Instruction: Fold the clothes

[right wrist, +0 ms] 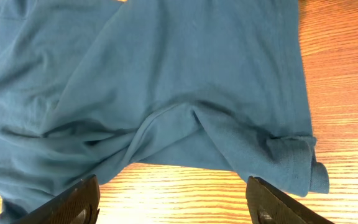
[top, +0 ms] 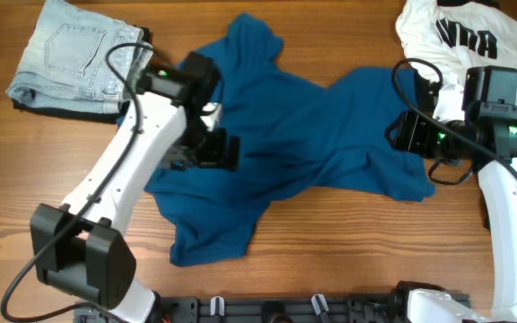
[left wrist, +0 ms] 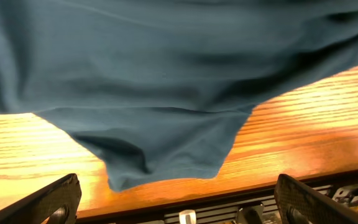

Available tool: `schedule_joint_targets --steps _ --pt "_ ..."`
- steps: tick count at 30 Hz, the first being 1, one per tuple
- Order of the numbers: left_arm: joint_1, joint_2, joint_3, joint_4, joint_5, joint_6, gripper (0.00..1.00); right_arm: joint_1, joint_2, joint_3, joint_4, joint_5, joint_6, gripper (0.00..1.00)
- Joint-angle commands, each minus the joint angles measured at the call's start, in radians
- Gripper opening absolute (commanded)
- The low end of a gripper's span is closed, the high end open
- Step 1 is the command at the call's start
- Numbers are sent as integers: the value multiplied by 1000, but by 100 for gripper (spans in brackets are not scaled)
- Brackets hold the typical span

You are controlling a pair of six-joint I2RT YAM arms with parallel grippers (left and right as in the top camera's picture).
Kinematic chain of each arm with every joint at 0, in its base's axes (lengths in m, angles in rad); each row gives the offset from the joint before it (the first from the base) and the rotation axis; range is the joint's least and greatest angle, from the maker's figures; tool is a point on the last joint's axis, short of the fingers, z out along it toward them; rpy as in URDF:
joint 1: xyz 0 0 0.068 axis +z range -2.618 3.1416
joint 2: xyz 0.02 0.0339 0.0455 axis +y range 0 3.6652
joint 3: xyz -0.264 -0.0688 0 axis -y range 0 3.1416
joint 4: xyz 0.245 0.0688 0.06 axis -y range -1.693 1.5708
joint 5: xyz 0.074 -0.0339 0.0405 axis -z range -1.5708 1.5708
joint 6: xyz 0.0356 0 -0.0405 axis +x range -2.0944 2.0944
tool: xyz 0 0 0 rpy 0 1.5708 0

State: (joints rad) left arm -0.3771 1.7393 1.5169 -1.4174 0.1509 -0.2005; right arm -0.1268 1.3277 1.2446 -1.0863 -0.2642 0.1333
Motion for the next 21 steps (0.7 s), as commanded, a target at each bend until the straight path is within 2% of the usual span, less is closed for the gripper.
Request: schedule_joint_targets --steps 1,5,15,21 --pt "-49 11 5 41 -30 -137 100 6 2 2 -14 18 -4 76" --pt "-66 11 -7 179 -29 -340 100 32 2 2 -25 25 -3 75" --pt "-63 11 -293 419 -49 -442 100 32 2 2 -14 33 -2 77" --pt "-63 9 -301 426 -63 -441 100 32 5 0 -69 77 77 77"
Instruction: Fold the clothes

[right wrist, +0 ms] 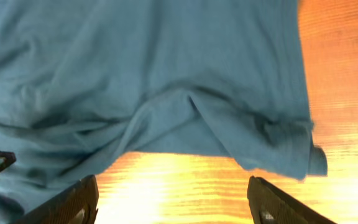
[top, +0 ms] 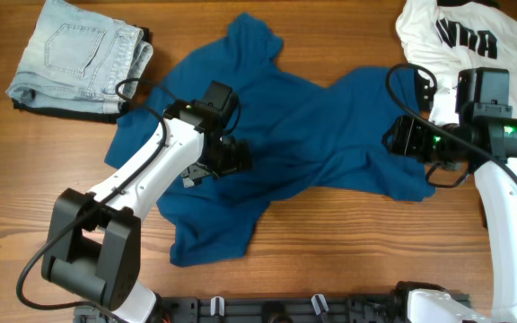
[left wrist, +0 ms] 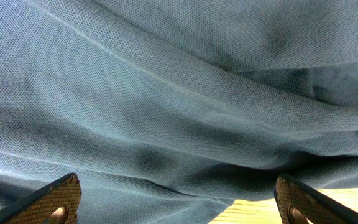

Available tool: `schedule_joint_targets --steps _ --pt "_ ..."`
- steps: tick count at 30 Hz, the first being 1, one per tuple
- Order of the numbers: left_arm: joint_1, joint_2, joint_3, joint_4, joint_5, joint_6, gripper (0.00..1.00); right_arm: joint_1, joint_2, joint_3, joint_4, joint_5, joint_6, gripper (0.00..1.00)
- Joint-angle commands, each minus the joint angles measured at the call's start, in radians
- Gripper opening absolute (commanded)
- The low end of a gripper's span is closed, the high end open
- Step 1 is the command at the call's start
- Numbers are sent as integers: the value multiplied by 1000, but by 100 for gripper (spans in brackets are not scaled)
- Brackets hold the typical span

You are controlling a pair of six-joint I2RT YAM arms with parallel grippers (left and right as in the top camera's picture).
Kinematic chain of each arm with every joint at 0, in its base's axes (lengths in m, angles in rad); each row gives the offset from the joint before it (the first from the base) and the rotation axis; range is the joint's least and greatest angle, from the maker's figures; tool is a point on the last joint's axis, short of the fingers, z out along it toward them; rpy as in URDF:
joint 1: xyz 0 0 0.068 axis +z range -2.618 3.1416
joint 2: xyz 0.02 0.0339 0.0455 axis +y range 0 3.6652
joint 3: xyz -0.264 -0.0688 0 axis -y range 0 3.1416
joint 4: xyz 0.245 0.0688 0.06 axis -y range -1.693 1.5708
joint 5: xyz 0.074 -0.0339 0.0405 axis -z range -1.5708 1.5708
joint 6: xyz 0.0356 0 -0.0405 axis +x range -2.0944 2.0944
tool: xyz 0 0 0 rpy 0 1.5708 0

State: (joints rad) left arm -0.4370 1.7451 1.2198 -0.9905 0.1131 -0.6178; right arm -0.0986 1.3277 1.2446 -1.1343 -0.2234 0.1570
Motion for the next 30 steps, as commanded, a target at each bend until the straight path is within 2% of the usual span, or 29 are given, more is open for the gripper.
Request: schedule_joint_targets --steps 1,6,9,16,18,21,25,28,30 --pt "-1 3 -3 0 -29 -24 100 4 6 0 -32 37 56 77" --pt "50 4 -22 30 -29 -27 100 4 10 -21 -19 37 80 78" --pt "84 4 -38 70 -29 -27 100 4 10 -47 47 37 92 78" --pt "92 4 -131 164 -27 -72 100 4 11 -56 93 37 105 78" --pt "92 4 -156 118 -22 -71 100 4 11 -56 85 37 105 78" --pt "93 -14 -166 -19 -94 -71 100 4 11 -56 80 37 105 78" --pt "93 -147 -168 -108 -103 -72 100 4 11 -56 86 37 105 79" --pt "92 -216 -209 -192 -65 -80 100 4 11 -56 86 37 105 79" --pt "92 -240 -275 -192 -6 -105 100 4 11 -56 87 37 104 80"
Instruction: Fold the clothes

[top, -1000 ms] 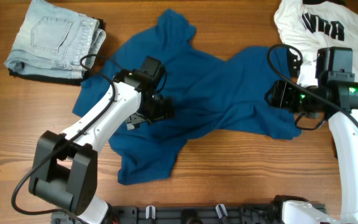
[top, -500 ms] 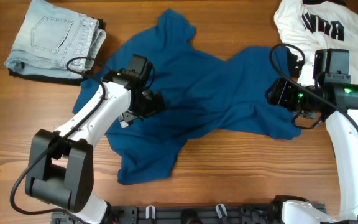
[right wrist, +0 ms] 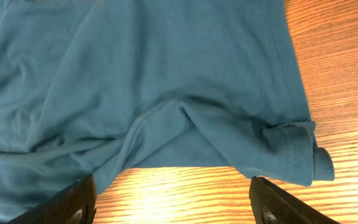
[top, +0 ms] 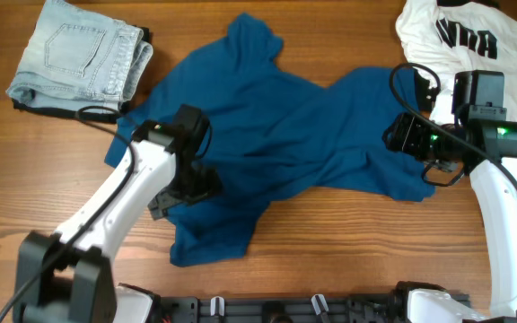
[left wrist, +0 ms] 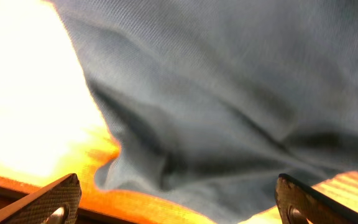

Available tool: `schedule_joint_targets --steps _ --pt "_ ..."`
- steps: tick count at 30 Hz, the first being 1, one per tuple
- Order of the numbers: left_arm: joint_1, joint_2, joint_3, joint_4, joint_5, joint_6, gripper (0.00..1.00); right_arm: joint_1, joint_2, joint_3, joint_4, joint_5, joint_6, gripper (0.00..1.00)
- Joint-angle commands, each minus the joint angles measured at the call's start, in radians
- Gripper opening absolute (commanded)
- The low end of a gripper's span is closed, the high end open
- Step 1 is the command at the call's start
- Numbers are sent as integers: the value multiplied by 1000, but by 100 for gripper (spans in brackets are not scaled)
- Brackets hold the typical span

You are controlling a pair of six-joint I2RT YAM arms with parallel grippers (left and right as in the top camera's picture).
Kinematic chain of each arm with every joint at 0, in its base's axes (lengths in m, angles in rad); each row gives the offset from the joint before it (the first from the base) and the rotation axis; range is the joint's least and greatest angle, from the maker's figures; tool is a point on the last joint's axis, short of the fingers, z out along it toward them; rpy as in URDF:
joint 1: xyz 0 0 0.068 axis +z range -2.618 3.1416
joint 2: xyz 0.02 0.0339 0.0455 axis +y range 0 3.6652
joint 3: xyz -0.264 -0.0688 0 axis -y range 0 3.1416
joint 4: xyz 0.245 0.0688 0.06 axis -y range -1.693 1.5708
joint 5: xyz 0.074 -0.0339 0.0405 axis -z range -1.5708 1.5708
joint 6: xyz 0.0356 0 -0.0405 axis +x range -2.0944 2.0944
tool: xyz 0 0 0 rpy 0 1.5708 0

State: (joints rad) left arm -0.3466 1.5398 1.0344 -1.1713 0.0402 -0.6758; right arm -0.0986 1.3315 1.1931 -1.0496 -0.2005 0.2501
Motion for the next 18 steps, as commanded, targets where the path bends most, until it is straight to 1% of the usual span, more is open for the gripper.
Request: schedule_joint_targets --steps 1,6,9,11,14,18 --pt "2 -40 -116 -10 85 -63 100 4 8 -4 3 14 11 79" --pt "-25 -105 -232 -12 158 -127 100 4 8 -4 20 14 -7 81" --pt "-56 -151 -267 -5 161 -148 100 4 11 -4 31 14 -8 81" --pt "-56 -166 -301 32 156 -145 100 4 17 -4 40 14 -15 81" --pt "-55 -165 -375 129 158 -133 100 4 32 -4 47 13 -14 81" --pt "-55 -166 -442 219 145 -171 100 4 61 -4 46 7 -16 81"
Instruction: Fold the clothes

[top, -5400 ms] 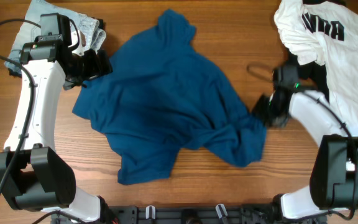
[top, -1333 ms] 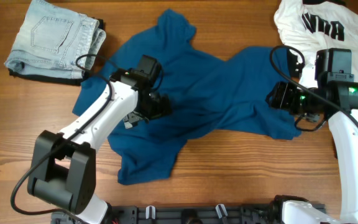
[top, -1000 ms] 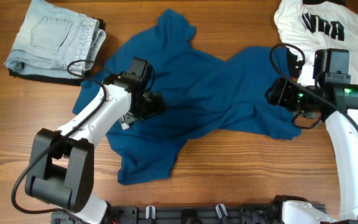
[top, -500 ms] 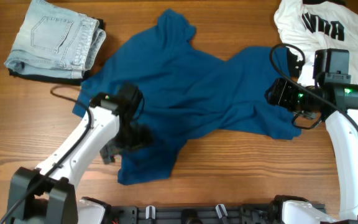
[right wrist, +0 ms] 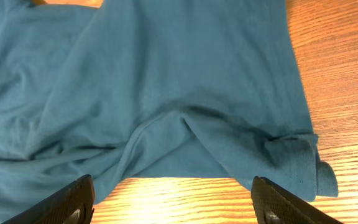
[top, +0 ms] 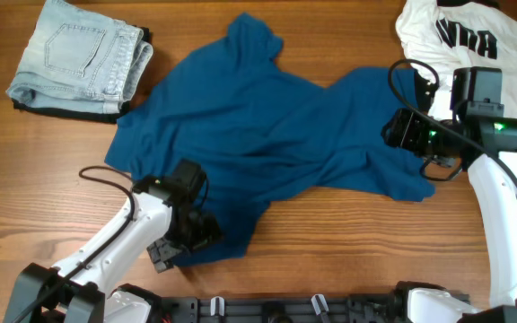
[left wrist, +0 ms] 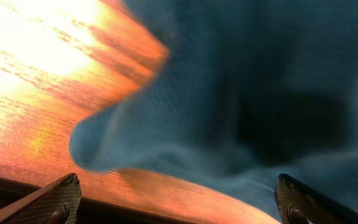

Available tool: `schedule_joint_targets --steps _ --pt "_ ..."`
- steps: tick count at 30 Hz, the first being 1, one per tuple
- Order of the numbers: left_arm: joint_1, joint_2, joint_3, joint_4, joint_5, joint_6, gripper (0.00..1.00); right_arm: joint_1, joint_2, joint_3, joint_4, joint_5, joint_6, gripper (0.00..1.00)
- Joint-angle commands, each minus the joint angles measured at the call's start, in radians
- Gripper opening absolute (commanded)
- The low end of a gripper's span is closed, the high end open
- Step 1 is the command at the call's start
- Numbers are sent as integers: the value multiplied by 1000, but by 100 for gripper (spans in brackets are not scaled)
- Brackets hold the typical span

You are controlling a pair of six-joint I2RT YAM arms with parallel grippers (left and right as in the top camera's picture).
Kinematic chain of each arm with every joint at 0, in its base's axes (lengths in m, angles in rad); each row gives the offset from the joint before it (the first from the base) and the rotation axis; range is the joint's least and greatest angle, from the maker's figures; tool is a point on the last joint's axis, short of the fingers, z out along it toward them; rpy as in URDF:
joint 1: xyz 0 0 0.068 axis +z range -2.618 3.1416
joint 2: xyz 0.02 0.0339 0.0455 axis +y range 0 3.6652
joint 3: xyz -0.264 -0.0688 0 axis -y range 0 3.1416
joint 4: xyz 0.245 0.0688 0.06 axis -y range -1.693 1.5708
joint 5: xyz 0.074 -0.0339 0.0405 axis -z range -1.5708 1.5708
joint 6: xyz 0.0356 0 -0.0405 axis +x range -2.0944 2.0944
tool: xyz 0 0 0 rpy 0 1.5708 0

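A crumpled blue T-shirt (top: 267,135) lies spread across the middle of the wooden table. My left gripper (top: 187,240) stands open over the shirt's front lower corner (left wrist: 166,124), its fingertips (left wrist: 61,202) wide apart with nothing between them. My right gripper (top: 411,135) hovers open above the shirt's right sleeve, whose rolled hem (right wrist: 303,162) shows in the right wrist view. Nothing is held by either gripper.
Folded light denim jeans (top: 79,58) lie at the back left on a dark garment. A white jersey with black lettering (top: 469,36) lies at the back right. A black rail (top: 276,309) runs along the table's front edge.
My left gripper has moved toward the front edge, from the shirt's left side to its lower corner. The right gripper has hardly moved. Both stay open.
My left gripper was open over the shirt's left middle, then slightly further right and lower on the cloth, then near the left edge, and now at the front corner. My right gripper stayed open above the right sleeve throughout. The shirt has kept its shape.
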State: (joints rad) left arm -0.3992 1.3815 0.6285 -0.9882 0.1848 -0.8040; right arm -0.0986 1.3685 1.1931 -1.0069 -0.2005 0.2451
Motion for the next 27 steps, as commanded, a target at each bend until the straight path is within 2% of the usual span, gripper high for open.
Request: schedule_joint_targets --steps 1,11,20,22,26,27 --pt "-2 -7 -37 50 -3 -43 100 4 31 -4 4 -3 -11 81" --pt "-2 -7 -37 106 -26 -43 100 4 44 -4 -3 -17 -14 81" --pt "-2 -7 -113 119 -10 -174 98 4 44 -4 -3 -17 -26 81" --pt "-2 -7 -116 127 -10 -175 76 4 43 -4 -3 -17 -26 81" --pt "-2 -7 -109 151 -2 -169 12 4 43 -4 -16 -16 6 75" --pt "-2 -7 -96 151 -3 -166 4 4 43 -4 -24 -16 21 74"
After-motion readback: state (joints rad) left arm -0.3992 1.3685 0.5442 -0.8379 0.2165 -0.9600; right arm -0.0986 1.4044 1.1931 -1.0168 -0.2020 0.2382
